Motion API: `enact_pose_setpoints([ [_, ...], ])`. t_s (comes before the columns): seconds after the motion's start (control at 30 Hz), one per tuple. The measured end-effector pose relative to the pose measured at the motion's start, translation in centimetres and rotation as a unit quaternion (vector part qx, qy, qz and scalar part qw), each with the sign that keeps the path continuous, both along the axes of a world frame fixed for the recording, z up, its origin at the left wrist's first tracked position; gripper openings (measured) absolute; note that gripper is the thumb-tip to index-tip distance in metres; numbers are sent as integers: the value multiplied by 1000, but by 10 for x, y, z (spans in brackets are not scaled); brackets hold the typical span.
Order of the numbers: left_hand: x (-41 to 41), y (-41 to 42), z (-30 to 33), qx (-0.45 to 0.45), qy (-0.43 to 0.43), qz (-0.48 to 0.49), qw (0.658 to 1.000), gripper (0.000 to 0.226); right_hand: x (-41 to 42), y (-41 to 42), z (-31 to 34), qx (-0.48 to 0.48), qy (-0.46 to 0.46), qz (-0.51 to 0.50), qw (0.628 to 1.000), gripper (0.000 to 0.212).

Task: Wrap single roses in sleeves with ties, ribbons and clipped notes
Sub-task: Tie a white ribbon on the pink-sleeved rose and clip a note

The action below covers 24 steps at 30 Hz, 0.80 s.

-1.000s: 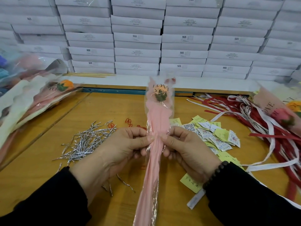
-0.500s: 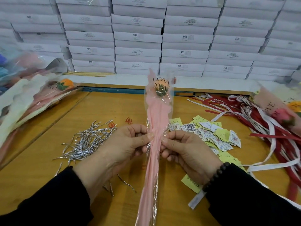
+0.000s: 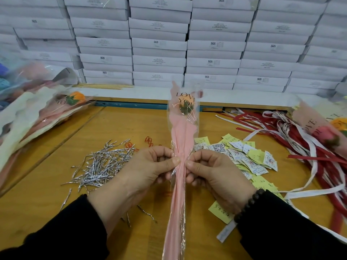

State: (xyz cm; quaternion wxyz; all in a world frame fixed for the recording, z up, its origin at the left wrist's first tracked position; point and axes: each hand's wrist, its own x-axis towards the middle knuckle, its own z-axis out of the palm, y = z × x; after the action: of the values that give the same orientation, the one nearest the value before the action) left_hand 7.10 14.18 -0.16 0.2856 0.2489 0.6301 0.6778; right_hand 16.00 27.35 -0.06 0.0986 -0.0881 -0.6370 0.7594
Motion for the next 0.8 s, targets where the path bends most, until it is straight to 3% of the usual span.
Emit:
enact_pose_setpoints([
  [0.57,3,6,-3,37,-46,41,997,14,0,-4,-2,34,21,-13,999,6],
  [0.8,7,6,1,-11,34,78,996,7,0,-6,0,67,18,-45,997,9],
])
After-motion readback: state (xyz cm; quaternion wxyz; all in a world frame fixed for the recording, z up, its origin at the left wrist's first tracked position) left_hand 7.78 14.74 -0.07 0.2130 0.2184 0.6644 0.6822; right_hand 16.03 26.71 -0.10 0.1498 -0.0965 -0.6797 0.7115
